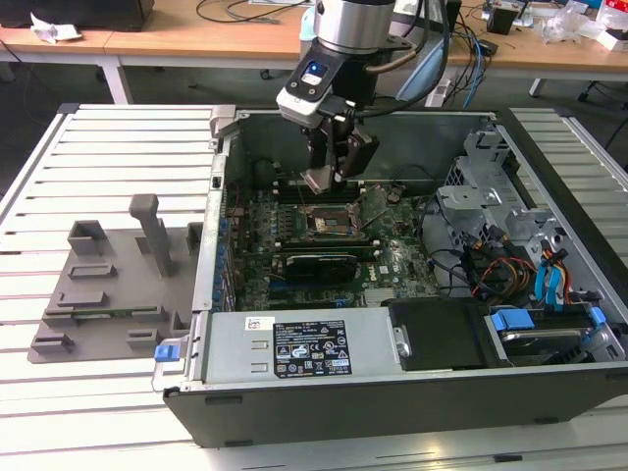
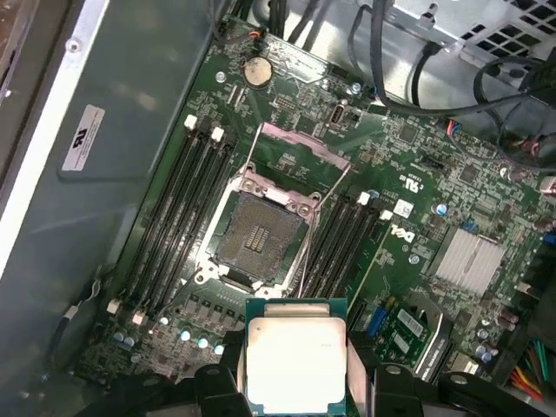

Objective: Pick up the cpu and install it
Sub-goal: 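Place the cpu into insertion slot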

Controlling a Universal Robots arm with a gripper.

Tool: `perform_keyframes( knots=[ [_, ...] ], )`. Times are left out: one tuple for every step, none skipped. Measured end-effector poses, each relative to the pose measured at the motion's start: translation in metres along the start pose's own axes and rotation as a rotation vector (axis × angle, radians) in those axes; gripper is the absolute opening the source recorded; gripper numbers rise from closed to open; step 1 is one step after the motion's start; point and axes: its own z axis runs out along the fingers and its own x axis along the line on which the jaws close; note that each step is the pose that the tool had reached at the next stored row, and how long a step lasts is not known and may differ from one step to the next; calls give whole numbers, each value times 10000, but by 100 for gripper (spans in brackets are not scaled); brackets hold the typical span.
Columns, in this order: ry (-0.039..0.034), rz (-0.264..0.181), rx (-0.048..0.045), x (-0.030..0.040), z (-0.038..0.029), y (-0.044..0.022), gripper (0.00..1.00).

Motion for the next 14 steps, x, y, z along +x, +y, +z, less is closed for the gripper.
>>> perform_keyframes(
  knots=[
    [7,155,9,0,0,0,55],
    [13,307,19,0,1,0,55],
    [23,537,32,0,2,0,55],
    [34,717,41,0,2,0,55],
    [48,931,52,0,3,0,55],
    [61,1106,61,0,4,1,55],
    [71,1260,69,0,4,1,55],
    [83,1427,77,0,4,0,55],
    [96,1603,85,0,5,1,55],
    [110,1816,97,0,5,1,55],
    [122,1985,104,0,6,1,55],
    [130,2096,111,0,6,1,55],
    [139,2233,117,0,7,1,55],
    [149,2364,124,0,7,1,55]
  ],
)
